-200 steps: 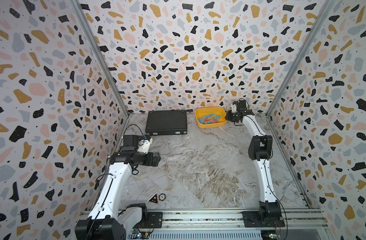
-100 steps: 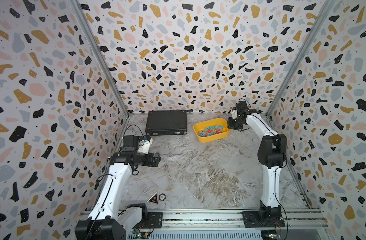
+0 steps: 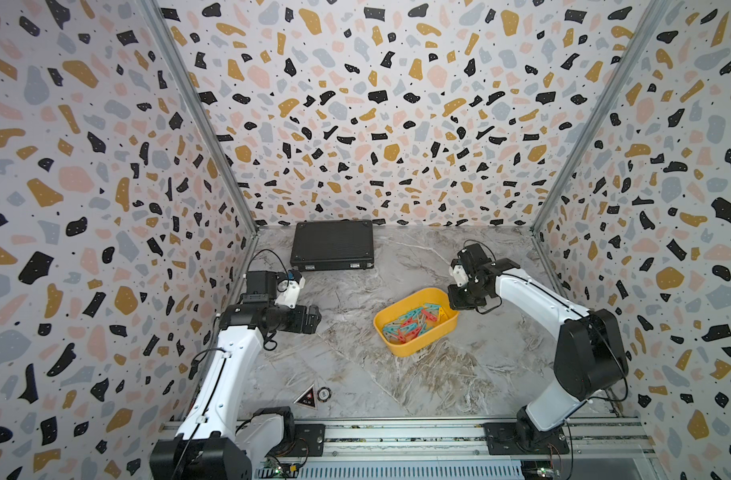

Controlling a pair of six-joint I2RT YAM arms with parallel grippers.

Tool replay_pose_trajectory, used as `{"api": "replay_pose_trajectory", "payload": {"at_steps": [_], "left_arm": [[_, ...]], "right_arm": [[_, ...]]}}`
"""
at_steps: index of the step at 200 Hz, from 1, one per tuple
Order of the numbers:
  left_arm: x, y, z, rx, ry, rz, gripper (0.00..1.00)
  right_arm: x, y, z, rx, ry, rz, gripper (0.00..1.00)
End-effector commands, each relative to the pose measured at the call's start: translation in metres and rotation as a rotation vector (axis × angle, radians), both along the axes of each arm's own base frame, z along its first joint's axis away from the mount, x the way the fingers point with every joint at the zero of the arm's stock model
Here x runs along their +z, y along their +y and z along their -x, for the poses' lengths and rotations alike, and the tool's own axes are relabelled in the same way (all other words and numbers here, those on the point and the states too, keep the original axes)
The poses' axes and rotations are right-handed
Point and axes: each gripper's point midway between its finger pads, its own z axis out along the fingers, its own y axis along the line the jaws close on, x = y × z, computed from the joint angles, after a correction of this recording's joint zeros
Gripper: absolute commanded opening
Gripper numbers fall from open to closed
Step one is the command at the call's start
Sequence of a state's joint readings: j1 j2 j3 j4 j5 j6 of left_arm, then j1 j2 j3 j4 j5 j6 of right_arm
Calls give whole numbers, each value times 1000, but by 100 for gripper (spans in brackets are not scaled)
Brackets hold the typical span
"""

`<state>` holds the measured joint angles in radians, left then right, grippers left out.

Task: Take the clothespins out of the storage box
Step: Move the storage box to the center of the board.

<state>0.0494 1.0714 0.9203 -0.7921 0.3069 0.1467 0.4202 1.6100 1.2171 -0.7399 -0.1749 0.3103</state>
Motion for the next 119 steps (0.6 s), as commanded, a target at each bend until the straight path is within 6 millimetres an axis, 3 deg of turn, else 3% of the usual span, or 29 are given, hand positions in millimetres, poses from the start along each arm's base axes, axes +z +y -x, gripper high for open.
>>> {"api": "replay_pose_trajectory", "payload": {"at_steps": [1,28,55,86,119], "left_arm": [[1,-3,0,-26,-23,1,100],[0,-3,0,-28,-18,1,100],[1,-3,1,-27,-21,-1,100],[1,-5,1,-34,-22,7,100],[1,-6,2,-40,-17,16,100]], "right_arm": [[7,20,28,37,-18,-90,0],[-2,35,59,92,-31,-116,0],[-5,51,76,127,-72,-177,0],[-12,59,83,108,-105,-183,0],[-14,72,77,83,-170,-189,0]]}}
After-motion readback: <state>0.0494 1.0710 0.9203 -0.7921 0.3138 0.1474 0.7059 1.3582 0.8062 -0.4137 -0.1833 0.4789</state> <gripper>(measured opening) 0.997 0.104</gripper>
